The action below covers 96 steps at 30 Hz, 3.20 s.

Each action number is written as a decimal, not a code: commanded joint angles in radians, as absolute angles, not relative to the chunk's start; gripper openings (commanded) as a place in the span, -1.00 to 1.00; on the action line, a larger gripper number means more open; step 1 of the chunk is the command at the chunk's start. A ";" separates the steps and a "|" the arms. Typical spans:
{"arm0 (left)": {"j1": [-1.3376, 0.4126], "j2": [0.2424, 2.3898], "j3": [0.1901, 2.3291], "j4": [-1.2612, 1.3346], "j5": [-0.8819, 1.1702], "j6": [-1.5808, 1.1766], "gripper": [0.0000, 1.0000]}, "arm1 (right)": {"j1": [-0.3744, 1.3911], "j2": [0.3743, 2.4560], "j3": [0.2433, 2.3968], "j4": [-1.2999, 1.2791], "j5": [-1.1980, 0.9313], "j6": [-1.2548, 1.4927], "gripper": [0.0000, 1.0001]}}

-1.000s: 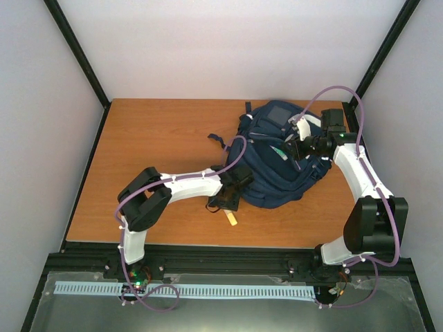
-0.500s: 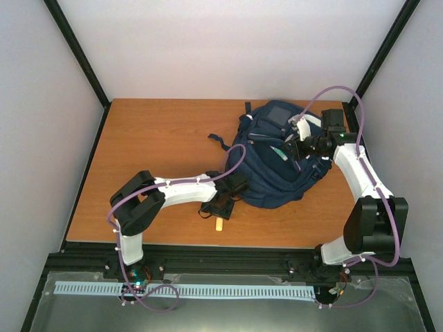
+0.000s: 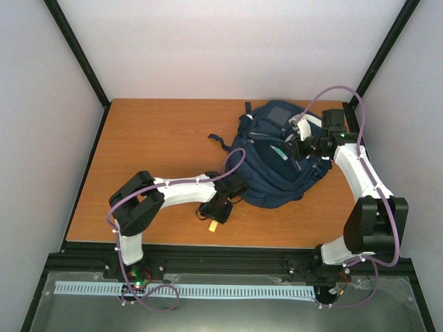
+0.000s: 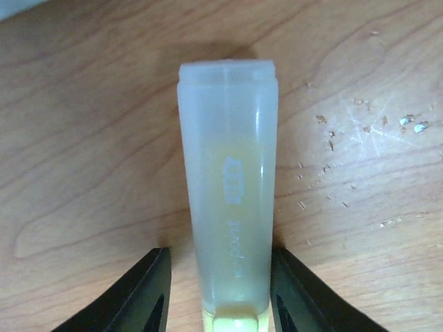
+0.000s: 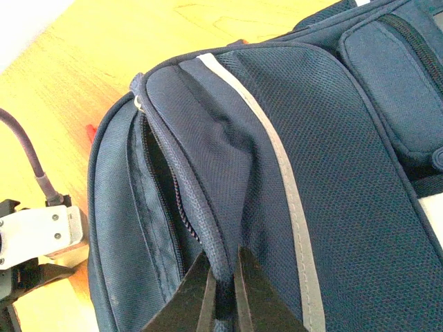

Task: Pack the student bag
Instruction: Pick up the stationery from the center of the board, then place the stationery in the student bag.

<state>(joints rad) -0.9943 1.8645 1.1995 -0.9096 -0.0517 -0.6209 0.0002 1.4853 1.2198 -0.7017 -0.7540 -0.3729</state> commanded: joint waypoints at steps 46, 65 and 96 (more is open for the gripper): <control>-0.805 2.123 2.041 -0.656 0.471 -0.924 -0.78 | 0.043 1.696 1.849 -1.106 -0.779 -0.337 -0.95; -0.772 2.094 1.951 -0.265 0.496 -1.304 -0.82 | 0.043 1.719 1.851 -1.089 -0.791 -0.324 -0.94; -0.773 2.076 1.934 -0.355 0.383 -1.245 0.06 | 0.038 1.639 1.664 -0.970 -0.779 -0.300 -0.94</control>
<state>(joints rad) -0.7742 2.1754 1.9720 -0.3588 0.3794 -1.3228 0.0280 1.7054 1.6855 -1.0283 -0.6975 -0.3222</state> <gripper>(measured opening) 0.524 0.037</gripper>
